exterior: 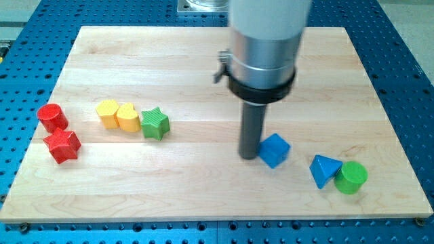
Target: Place the green star at the top of the cube
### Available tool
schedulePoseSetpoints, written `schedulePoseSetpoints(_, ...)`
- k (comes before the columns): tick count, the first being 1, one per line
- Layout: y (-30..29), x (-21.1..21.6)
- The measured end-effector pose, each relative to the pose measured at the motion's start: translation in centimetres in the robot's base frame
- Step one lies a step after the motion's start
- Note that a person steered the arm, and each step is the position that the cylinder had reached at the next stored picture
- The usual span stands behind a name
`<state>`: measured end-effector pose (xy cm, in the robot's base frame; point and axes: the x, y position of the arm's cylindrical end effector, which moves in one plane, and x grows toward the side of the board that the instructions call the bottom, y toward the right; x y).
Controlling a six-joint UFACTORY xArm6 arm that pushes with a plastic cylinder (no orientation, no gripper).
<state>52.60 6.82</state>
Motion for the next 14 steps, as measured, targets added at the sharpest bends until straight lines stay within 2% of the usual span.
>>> schedulePoseSetpoints(1,3.6,0.2)
schedulePoseSetpoints(2,-3.5,1.2)
schedulePoseSetpoints(3,-19.3,5.3)
schedulePoseSetpoints(4,-29.9,3.8)
schedulePoseSetpoints(6,-24.8,-5.2)
schedulePoseSetpoints(7,-17.8,-5.6)
schedulePoseSetpoints(9,0.1,-0.3)
schedulePoseSetpoints(11,-13.4,-6.1)
schedulePoseSetpoints(12,-12.5,-9.3)
schedulePoseSetpoints(13,-3.1,-7.6)
schedulePoseSetpoints(14,5.0,-3.1)
